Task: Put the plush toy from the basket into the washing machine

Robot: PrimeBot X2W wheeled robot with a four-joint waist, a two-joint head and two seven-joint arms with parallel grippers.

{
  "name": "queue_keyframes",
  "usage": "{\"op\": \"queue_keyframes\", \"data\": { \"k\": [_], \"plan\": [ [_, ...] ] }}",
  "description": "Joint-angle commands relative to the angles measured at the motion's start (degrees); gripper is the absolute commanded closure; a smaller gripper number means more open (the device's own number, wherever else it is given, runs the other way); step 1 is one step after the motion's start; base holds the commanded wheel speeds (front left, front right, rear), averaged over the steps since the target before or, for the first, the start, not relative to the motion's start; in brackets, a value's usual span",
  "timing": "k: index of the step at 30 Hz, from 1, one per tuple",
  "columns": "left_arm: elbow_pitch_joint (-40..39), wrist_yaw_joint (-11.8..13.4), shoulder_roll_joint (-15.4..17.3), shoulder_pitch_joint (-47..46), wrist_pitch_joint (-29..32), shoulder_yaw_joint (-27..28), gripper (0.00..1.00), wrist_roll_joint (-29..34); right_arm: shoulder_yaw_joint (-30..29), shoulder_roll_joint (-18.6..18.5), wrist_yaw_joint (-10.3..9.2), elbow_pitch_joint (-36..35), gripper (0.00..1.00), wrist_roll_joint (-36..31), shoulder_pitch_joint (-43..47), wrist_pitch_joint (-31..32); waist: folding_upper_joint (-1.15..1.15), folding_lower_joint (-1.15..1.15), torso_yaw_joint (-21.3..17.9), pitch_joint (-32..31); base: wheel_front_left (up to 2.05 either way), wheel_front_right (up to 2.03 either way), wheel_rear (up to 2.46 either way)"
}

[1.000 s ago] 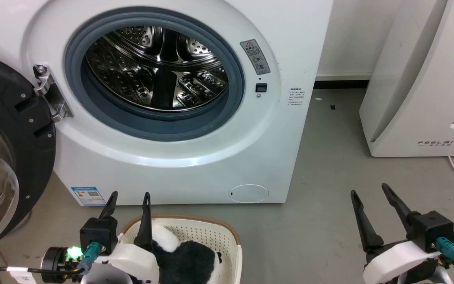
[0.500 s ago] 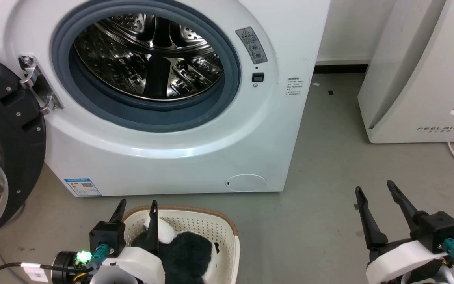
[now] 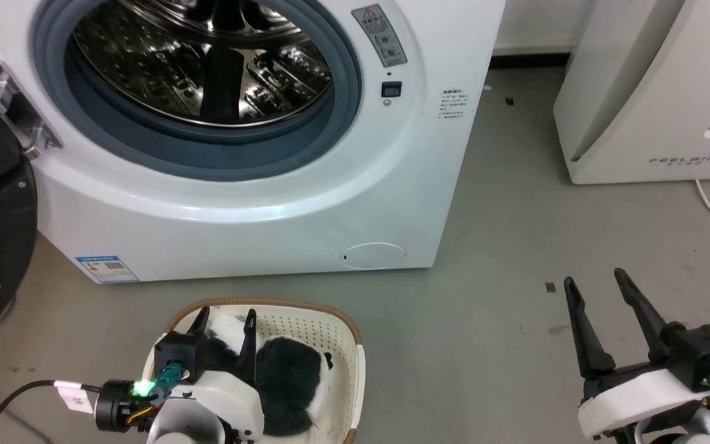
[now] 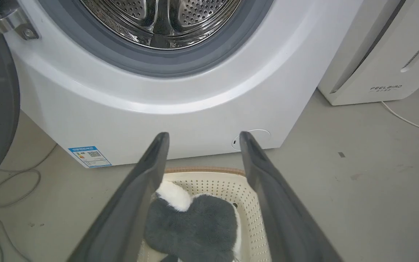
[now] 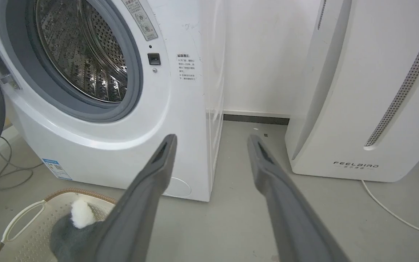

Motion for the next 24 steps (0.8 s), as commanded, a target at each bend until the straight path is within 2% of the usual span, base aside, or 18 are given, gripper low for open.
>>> {"op": "queue_keyframes", "data": {
  "k": [1,24],
  "plan": [
    [1.1,-0.2,0.4,-1.2,-0.5,-0.2,0.0,-0.5,-0.3,0.0,-0.02,-0.2,0.0,0.5,-1.2,-0.7,0.0,0.0,-0.4,0.8,0.0,0.0,0.0],
    [20.0,-2.1,4.9,-12.5,1.5,-3.7,0.0,-1.9,0.9,0.0,-0.03,-0.6,0.0,2.8,-4.0,-3.5,0.0,0.0,-5.1,12.7,0.0,0.0,0.0]
  ]
}}
